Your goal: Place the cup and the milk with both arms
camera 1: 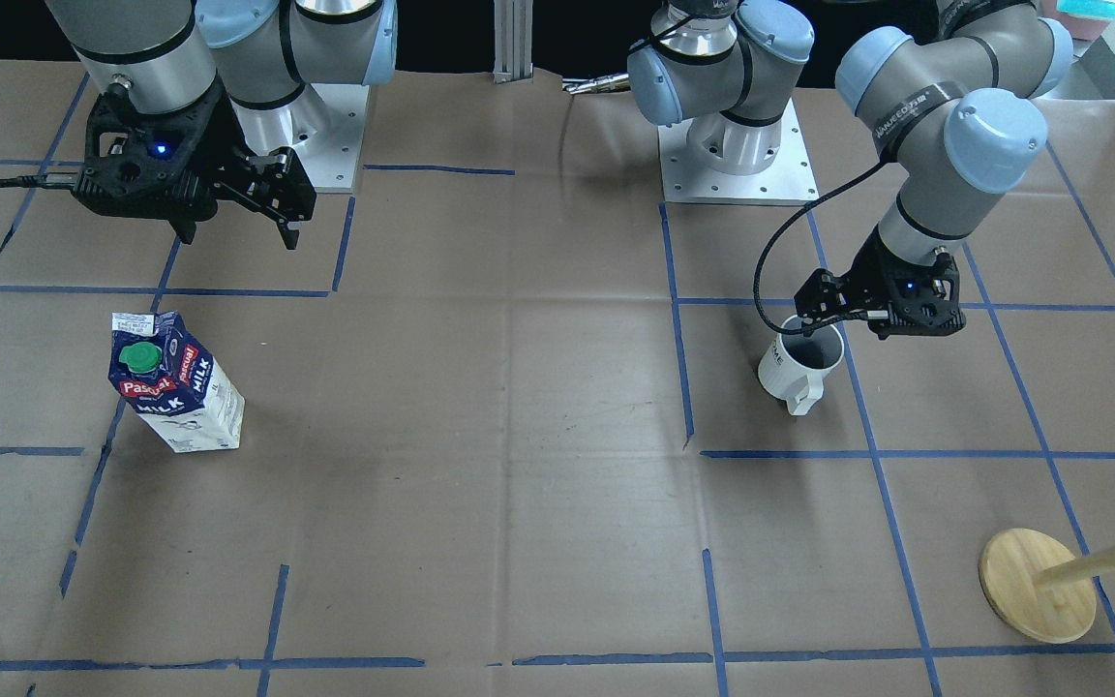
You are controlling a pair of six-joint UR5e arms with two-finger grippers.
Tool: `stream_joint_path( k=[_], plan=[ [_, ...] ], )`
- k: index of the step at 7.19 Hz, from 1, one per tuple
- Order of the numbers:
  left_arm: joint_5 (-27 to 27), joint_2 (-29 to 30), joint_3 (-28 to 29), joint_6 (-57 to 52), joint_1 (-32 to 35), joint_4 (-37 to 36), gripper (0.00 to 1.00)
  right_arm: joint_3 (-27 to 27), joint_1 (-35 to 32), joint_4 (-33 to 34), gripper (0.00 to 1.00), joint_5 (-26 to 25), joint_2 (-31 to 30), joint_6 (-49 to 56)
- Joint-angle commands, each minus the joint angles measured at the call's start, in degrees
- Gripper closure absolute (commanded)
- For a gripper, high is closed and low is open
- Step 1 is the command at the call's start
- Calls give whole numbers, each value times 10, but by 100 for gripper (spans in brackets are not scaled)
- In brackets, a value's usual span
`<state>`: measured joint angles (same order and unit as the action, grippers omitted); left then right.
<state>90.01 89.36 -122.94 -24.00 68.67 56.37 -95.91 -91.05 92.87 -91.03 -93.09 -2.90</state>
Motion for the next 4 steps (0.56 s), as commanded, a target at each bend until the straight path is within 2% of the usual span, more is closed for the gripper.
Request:
stream_joint_path(
  k=[1,3,4],
  plan=[
    [0,34,-3,-14,-4,-35,0,-2,0,0,0,1,-2,-1],
    [-1,36,-19,-13,-4,-31,1,-3,-1,1,0,1,-2,-3],
    [-1,42,-23,-17,-5,-37,16,-3,-1,1,0,1,-2,-3]
  ],
)
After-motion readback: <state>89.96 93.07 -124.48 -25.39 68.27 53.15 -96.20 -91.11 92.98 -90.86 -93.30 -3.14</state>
